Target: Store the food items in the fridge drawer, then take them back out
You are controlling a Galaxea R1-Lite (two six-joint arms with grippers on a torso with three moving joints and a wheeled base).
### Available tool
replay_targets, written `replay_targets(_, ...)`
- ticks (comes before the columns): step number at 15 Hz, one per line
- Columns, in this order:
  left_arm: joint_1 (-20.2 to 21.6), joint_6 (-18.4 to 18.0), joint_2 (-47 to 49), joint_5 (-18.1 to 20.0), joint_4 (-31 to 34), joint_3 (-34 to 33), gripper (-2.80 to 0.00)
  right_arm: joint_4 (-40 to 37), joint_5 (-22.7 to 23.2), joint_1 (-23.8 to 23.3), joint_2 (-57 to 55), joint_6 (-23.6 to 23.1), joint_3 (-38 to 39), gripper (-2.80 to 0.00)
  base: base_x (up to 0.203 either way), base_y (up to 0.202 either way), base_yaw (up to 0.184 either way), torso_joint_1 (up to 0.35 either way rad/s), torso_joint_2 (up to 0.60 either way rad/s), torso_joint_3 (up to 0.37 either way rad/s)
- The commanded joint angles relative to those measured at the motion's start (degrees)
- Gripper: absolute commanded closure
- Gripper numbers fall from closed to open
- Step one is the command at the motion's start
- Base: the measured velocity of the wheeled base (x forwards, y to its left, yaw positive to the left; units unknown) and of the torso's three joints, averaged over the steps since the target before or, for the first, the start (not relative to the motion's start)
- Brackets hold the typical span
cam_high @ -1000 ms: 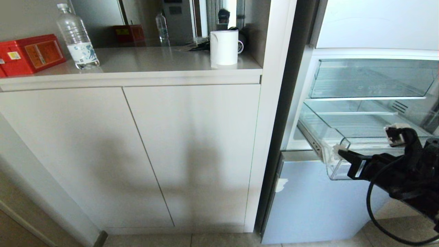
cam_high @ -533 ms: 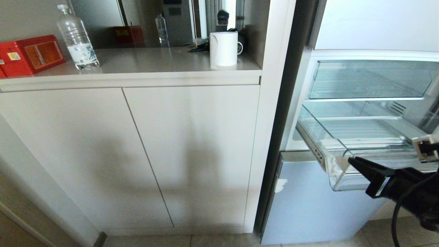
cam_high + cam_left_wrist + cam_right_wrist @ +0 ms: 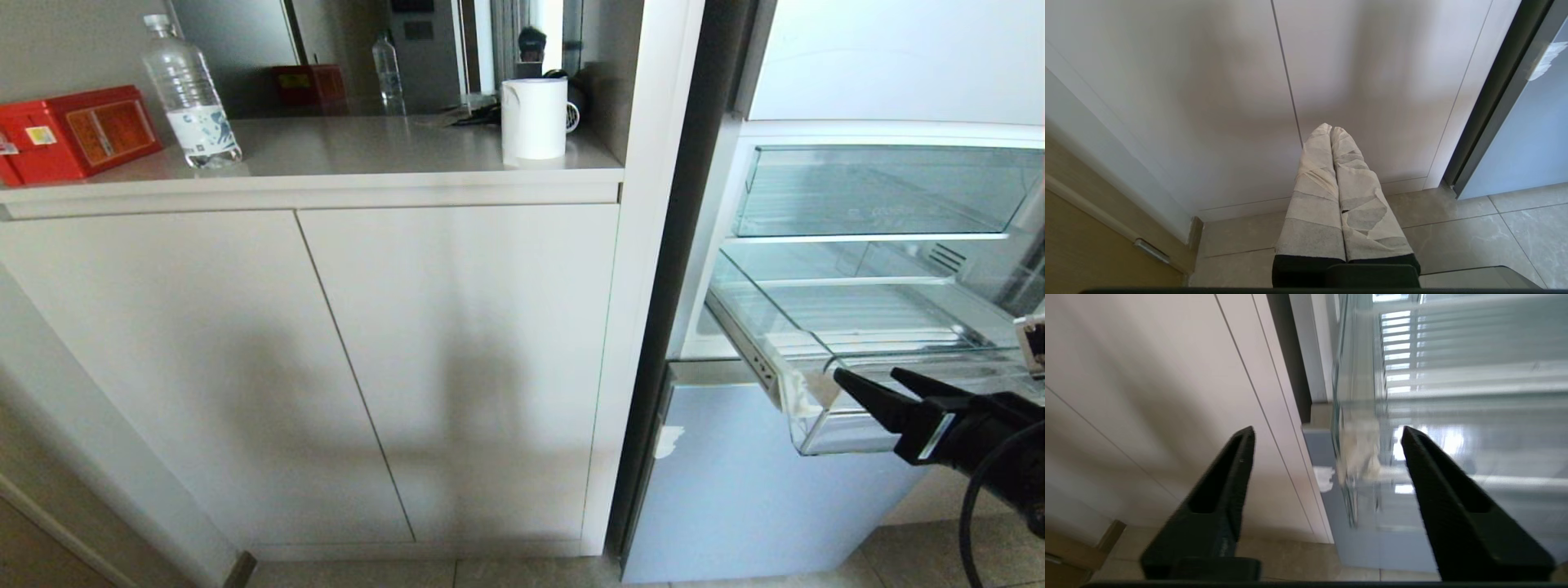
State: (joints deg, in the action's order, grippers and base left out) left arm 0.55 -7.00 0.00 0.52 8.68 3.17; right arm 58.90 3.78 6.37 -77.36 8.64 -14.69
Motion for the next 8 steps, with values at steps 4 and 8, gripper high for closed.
replay_targets(4, 0.0, 0.0, 0.1, 0.0, 0.1, 0.0, 0.00, -44.6, -0.2, -6.1, 4.2, -0.7, -29.6, -2.80, 0.000, 0.000, 0.000, 0.000, 0.00, 0.000)
replay_targets(8, 0.0, 0.0, 0.1, 0.0, 0.0, 0.0, 0.00, -56.5, -4.9, -10.1, -10.7, -3.0, -43.7, -2.80, 0.000, 0.000, 0.000, 0.000, 0.00, 0.000)
